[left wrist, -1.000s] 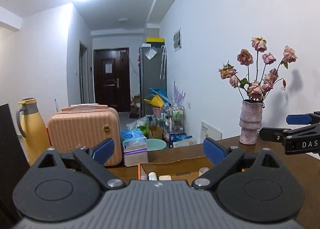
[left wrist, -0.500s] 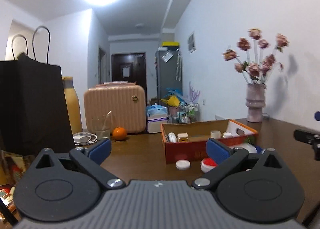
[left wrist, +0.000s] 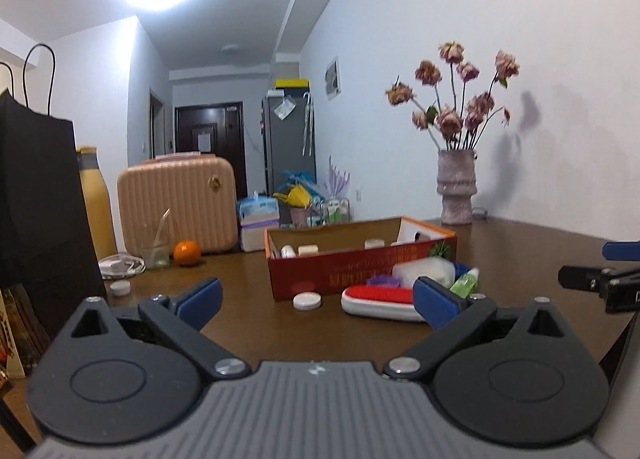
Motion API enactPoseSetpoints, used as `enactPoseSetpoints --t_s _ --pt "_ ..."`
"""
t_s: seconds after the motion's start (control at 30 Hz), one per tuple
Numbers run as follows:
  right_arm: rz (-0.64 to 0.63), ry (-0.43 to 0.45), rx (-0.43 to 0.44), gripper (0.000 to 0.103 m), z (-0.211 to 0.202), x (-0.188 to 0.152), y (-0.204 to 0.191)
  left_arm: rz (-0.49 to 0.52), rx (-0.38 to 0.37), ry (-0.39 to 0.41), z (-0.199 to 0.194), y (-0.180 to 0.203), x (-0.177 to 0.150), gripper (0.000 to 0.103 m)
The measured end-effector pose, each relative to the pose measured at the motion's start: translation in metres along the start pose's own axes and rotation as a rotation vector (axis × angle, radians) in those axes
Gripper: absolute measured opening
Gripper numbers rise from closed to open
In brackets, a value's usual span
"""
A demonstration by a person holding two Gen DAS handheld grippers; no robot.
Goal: Organize rigid objects
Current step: 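Withdraw both tools from the box back toward the table items, then grasp the white round cap with the left tool while the right tool grasps the purple cap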
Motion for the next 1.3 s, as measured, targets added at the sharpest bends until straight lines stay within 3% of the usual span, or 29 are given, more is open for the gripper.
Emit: enactPoseSetpoints --t_s 0.1,0.2,0.37,0.47,0.5,0.57,0.73,0.8,0.93,1.1,1.3 --pt "-0.003 -0.034 -0.033 0.103 0.012 -0.004 0.001 -0.010 0.006 -0.013 0.006 -0.007 -0.005 0.103" --pt "0.037 -0.044 -0.029 0.103 0.027 -0.005 0.004 -0.002 0.029 -0.082 0.024 -0.015 -0.009 0.103" --pt "0.058 -0.110 0.010 0.102 0.060 0.002 0.005 -0.050 0.078 -0.186 0.062 -0.036 -0.013 0.103" --pt "0.052 -0.121 0.043 0.101 0.082 0.014 0.000 -0.072 0.048 -0.241 0.092 -0.053 -0.007 0.103" --pt "0.040 -0.131 0.062 0.099 0.092 0.019 -0.003 -0.074 0.038 -0.263 0.103 -0.058 -0.005 0.103" --pt "0.007 -0.147 0.089 0.084 0.114 0.027 -0.009 -0.060 0.018 -0.295 0.130 -0.068 -0.001 0.102" --pt "-0.049 -0.217 0.188 0.066 0.172 0.044 -0.035 -0.042 -0.011 -0.337 0.194 -0.084 0.002 0.076" --pt "-0.091 -0.252 0.250 0.062 0.195 0.048 -0.053 -0.066 -0.017 -0.355 0.222 -0.094 -0.001 0.070" --pt "-0.135 -0.330 0.330 0.049 0.244 0.053 -0.092 -0.111 -0.036 -0.450 0.273 -0.105 -0.013 0.050" --pt "-0.117 -0.397 0.338 0.050 0.286 0.050 -0.123 -0.083 -0.052 -0.449 0.290 -0.100 -0.023 0.052" --pt "-0.193 -0.436 0.291 0.049 0.292 0.028 -0.146 -0.105 -0.074 -0.473 0.294 -0.104 -0.030 0.049"
Point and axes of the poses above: each gripper's, at about its wrist camera, not at the fingertips, and z roughly the way its jaws point, y to its right, x to its top, the point moved 4 cm from there along z, roughly the way its jaws point, and after that the axes turned 13 degrees about -x, right-handed, at the moved point
